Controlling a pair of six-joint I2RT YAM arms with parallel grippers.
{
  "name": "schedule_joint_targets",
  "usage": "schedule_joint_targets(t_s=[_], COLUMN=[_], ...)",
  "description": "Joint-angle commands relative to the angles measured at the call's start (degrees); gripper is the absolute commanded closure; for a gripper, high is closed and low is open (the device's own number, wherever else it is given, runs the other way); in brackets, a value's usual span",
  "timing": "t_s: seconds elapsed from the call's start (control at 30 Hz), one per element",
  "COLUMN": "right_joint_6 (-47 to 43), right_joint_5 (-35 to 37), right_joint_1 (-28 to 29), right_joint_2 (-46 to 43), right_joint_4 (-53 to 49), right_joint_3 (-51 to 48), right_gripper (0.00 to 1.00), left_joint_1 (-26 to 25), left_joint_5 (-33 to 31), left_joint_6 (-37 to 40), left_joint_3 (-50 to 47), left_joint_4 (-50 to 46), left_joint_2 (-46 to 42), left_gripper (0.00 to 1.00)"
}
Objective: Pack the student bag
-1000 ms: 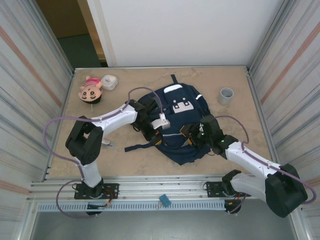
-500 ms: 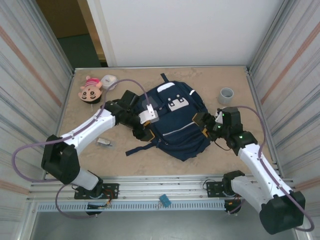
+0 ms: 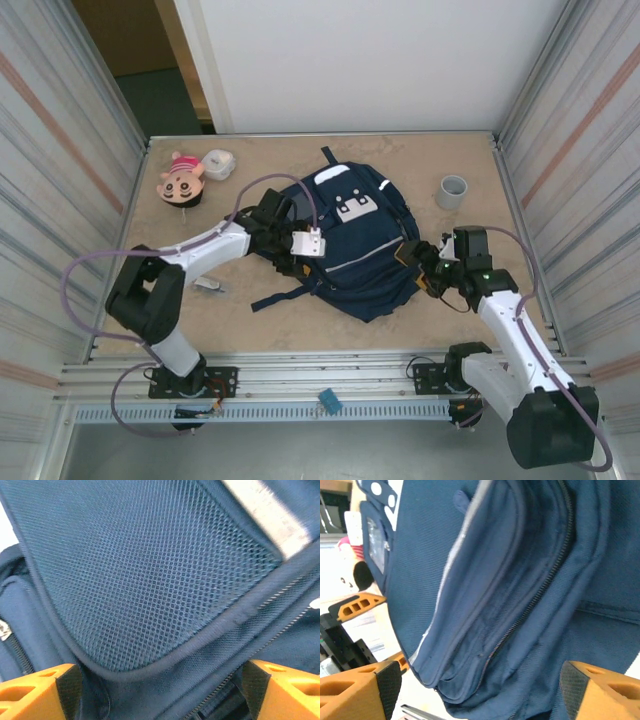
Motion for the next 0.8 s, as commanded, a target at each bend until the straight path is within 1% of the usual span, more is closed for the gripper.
schedule_joint_targets(t_s=[0.0, 0.07, 0.13, 0.23, 0.33, 0.43, 0.6, 0.7, 0.77], right_joint_6=[-0.8, -0.7, -0.7, -0.8, -1.2, -2.2, -4.4, -7.0, -9.7], right_joint_5=[-4.2, -4.9, -5.0, -4.7, -3.4, -2.4, -3.3, -3.5, -2.9], right_joint_1=[-1.0, -0.9, -1.1, -1.2, -1.3, -1.9, -2.5, -2.4, -2.4], right_joint_2=[0.4, 1.0, 2.4, 4.4, 5.9, 9.0, 15.6, 18.1, 18.1], right_joint_4=[1.9, 3.6, 4.9, 7.7, 10.9, 13.6, 18.4, 16.1, 11.4], right_joint_3=[-2.1, -3.1, -4.0, -4.4, -4.1, -3.2, 0.7, 5.8, 9.7], right_gripper=[0.17, 0.18, 0.2, 0.26, 0.29, 0.3, 0.31, 0.27, 0.25], left_joint_1=[-0.5, -0.8, -1.3, -2.3, -3.3, -4.4, -5.0, -5.1, -5.1], left_joint_5=[-2.6, -3.4, -3.9, -3.4, -1.7, -0.8, -0.2, 0.8, 1.8], left_joint_6=[3.8, 3.7, 2.6, 0.0, -4.9, -10.3, -21.1, -25.9, -29.8], left_joint_3=[0.0, 0.1, -0.2, -0.4, -2.2, -4.5, -8.2, -9.2, -9.1], left_joint_4=[2.3, 2.5, 2.6, 0.5, -0.1, 0.6, 3.9, 5.5, 6.7], left_joint_2=[2.8, 3.5, 3.1, 0.6, -3.7, -7.8, -13.5, -14.5, -14.5], left_gripper=[0.21, 0.35, 0.55, 0.78, 0.93, 0.98, 1.0, 1.0, 1.0])
